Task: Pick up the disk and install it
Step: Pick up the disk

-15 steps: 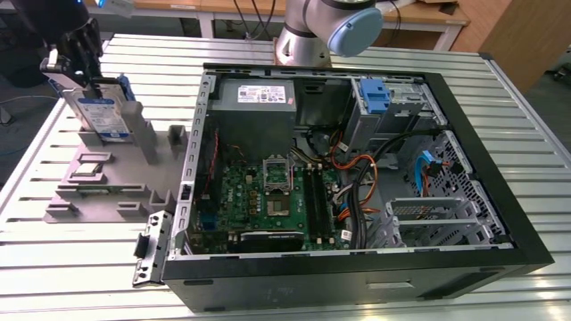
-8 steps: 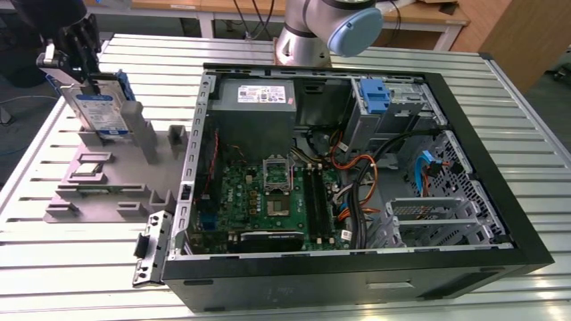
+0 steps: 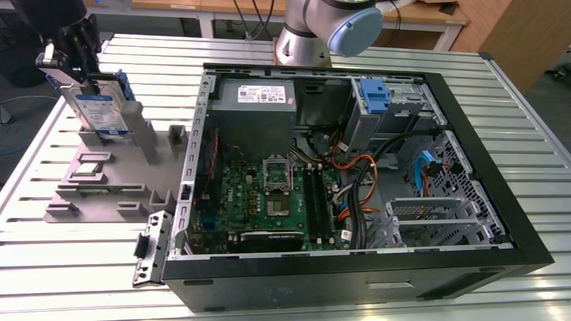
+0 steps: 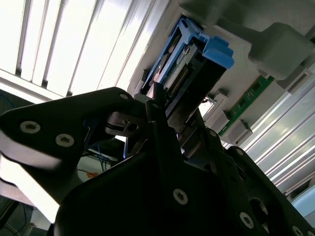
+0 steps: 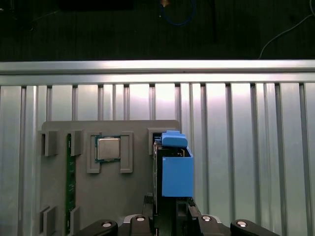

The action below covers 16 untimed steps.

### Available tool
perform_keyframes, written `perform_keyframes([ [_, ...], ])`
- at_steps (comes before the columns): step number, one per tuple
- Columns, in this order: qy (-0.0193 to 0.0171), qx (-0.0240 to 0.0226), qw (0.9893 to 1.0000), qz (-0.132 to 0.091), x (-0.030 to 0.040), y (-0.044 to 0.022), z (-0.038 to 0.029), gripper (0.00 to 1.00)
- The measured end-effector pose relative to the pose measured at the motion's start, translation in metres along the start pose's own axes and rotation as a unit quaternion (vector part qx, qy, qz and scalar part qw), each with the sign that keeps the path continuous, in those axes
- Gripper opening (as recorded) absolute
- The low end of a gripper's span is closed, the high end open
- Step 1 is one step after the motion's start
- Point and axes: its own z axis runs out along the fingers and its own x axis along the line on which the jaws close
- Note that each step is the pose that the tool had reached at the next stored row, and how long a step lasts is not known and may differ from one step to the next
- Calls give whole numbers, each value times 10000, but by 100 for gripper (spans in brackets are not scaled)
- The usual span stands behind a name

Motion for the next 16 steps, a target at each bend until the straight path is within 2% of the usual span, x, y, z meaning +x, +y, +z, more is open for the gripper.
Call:
perform_keyframes([
  [7,-2,1,10000,8,0,0,0,35],
  [11,-2,0,10000,8,-1,2,-37,35],
  [16,-3,1,10000,7,-1,2,-43,35],
])
